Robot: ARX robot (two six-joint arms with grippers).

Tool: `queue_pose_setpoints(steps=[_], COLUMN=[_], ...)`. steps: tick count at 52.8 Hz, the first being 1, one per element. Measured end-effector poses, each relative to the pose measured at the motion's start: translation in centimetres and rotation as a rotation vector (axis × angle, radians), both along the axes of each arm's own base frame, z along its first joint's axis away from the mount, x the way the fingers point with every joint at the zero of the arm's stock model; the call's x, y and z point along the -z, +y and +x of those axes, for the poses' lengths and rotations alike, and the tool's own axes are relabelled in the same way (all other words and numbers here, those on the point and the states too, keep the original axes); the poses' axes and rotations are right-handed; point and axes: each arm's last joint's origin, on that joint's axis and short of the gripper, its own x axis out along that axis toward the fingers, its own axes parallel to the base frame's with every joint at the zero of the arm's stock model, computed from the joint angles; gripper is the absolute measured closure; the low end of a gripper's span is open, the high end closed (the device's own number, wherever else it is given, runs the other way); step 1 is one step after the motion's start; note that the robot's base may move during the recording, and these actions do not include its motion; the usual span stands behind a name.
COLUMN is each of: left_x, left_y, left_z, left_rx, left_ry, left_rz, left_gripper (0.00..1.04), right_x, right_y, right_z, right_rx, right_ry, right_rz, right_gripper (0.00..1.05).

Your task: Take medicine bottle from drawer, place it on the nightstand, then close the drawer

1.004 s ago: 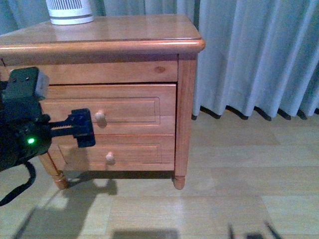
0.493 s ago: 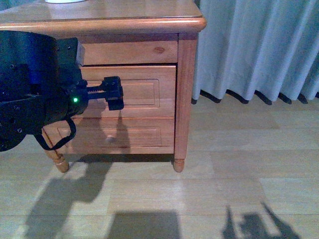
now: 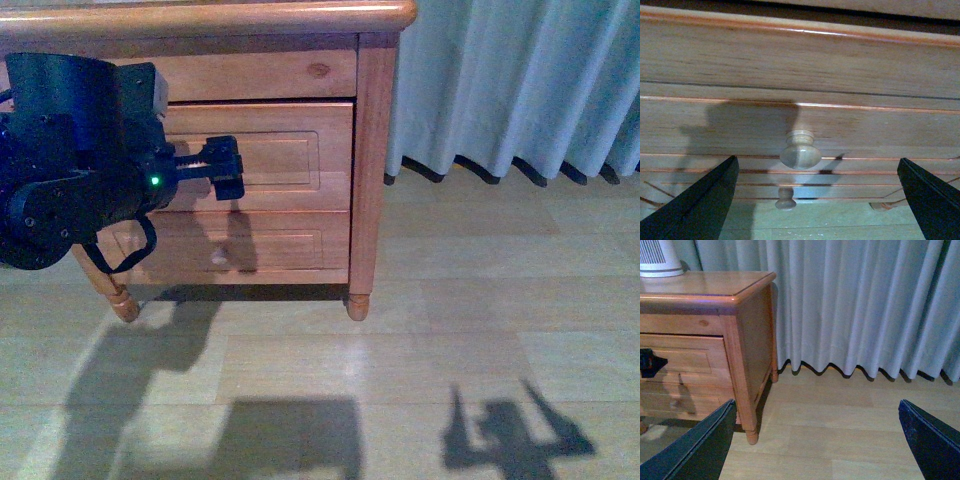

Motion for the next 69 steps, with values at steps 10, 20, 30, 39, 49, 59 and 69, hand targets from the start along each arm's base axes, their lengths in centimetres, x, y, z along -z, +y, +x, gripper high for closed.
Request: queue_pose_setpoints(steps=[10,20,30,39,49,59,69], left_x=[0.9,1.4,1.5,1.4,1.4,1.5,1.9], left_y=[0.0,-0.1,-0.1,0.0,0.1,0.4,0.8], left_z=[0.5,1.0,1.5,1.6,1.6,1.5,0.3], left_rx=[-0.002,-0.001,0.005,0.006,0.004,0.002,-0.001], left_ry=[0.009,0.003,-0.013,-0.032,-0.04,-0.039,-0.038], left_rz=[0.001,0.0,0.013,0.021,0.032,0.038,0.036], left_gripper=[0.06,0.06,0.11,0.41,0.67,0.8,0.8], right_x=[0.0,0.0,0.0,0.0,0.0,0.0,0.0], right_y=[0.0,0.0,0.0,0.0,0.0,0.0,0.0], right_z=[0.0,0.0,0.0,0.0,0.0,0.0,0.0], right_rx=[0.0,0.0,0.0,0.0,0.0,0.0,0.0], right_ry=[0.0,0.0,0.0,0.0,0.0,0.0,0.0], right_rz=[0.0,0.0,0.0,0.0,0.0,0.0,0.0], right_gripper=[0.07,0.07,0.07,0.07,0.07,0.07,0.07])
